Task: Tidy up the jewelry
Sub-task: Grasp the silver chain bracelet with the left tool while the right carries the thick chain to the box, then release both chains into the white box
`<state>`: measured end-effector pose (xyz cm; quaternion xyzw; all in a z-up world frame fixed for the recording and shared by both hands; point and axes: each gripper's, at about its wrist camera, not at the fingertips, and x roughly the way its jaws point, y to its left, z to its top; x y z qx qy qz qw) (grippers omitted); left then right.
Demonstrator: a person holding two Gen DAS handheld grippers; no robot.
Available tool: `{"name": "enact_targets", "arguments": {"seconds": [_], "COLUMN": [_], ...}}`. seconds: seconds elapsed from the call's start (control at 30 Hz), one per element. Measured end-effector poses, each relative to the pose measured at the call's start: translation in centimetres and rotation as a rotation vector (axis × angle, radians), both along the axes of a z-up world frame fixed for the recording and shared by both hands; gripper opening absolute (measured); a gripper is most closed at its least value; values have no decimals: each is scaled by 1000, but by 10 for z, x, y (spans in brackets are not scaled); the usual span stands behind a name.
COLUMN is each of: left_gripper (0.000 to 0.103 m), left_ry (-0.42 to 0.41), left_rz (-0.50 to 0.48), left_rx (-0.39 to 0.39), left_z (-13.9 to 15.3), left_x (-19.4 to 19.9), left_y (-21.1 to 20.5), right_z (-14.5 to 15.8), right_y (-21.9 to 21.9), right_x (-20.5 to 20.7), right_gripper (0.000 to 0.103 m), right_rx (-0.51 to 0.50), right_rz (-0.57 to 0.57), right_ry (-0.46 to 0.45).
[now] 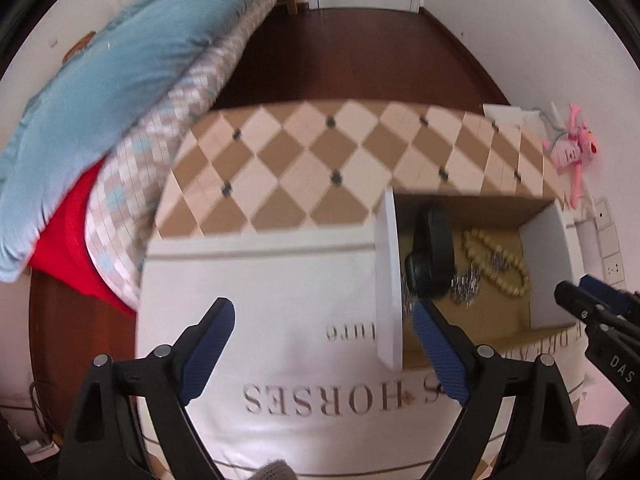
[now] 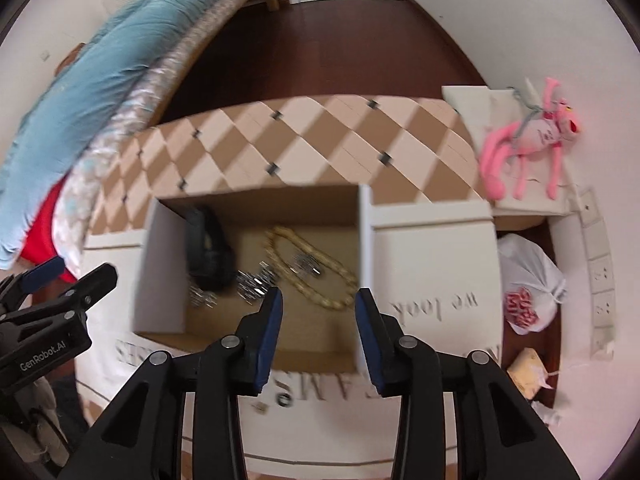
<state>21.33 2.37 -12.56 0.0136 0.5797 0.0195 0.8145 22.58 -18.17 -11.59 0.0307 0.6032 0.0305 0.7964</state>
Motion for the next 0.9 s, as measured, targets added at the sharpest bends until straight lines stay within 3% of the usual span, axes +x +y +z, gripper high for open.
{"name": "enact_targets", "arguments": {"seconds": [0.07,0.13,0.2,0.4,0.9], "left_gripper": [99,103,103,103,103], "left_ry": [4,-7,-23,-67,-158], "left_rz": [1,-1,-6,-11,10], "left_rx": [-9,-13,-17,-4,-24], "left_z": [-7,-9,-10,-4,33], "left_x": [-5,-11,-15,-24,-55], "left_y": [-2,-5,-9,-20,-24], "right_z": [-3,-2,1,4,33], "right_y": [-1,-1,-1,-4,-16], "right_x": [-7,-11,-16,-25,-62], "right_gripper": [55,84,96,103,103], "right_rx": [-43,-75,-110,-152,-149], "right_rz": [0,-2,-6,-25,-66], "right_ry": [-14,-35,-60,-85,-165]}}
